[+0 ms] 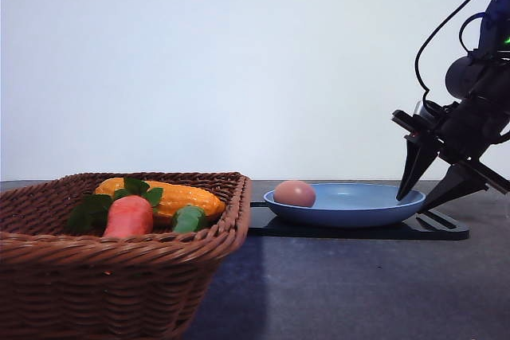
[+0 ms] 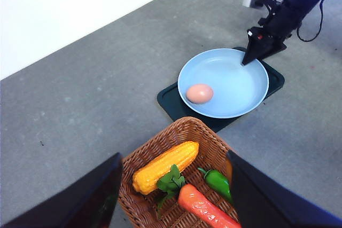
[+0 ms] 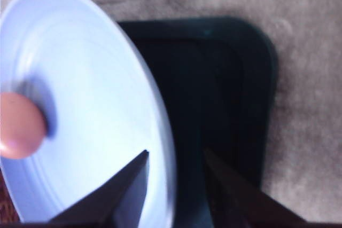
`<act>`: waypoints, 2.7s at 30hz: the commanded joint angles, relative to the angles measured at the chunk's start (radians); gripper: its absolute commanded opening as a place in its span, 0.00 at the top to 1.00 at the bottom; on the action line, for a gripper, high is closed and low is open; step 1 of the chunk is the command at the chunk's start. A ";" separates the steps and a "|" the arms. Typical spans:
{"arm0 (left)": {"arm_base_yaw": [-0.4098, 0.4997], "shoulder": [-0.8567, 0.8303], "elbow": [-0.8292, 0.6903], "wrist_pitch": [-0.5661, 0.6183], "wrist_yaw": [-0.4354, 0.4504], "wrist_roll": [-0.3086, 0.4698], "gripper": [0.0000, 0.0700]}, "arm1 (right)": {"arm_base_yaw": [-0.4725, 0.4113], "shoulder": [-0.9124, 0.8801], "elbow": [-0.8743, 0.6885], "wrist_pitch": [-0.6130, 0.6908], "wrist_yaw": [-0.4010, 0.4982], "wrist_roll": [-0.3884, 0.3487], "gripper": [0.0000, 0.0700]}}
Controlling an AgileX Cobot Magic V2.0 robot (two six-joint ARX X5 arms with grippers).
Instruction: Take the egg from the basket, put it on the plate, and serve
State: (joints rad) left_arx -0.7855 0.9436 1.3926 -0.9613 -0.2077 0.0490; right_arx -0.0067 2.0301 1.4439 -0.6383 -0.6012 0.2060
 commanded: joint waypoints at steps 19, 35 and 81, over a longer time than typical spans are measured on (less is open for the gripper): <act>0.217 0.189 -0.004 0.024 -0.005 0.038 1.00 | 0.073 -0.530 0.003 -0.209 0.300 -0.134 1.00; 0.428 -0.062 -0.459 0.436 0.103 -0.025 1.00 | 0.281 -1.124 -0.518 0.146 0.465 -0.154 1.00; 0.708 -0.735 -0.893 0.618 0.103 -0.058 1.00 | 0.299 -1.472 -0.853 0.481 0.501 -0.151 1.00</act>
State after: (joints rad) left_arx -0.0874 0.2164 0.5131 -0.3613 -0.1055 -0.0108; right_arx 0.2874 0.5537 0.5819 -0.1673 -0.1020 0.0566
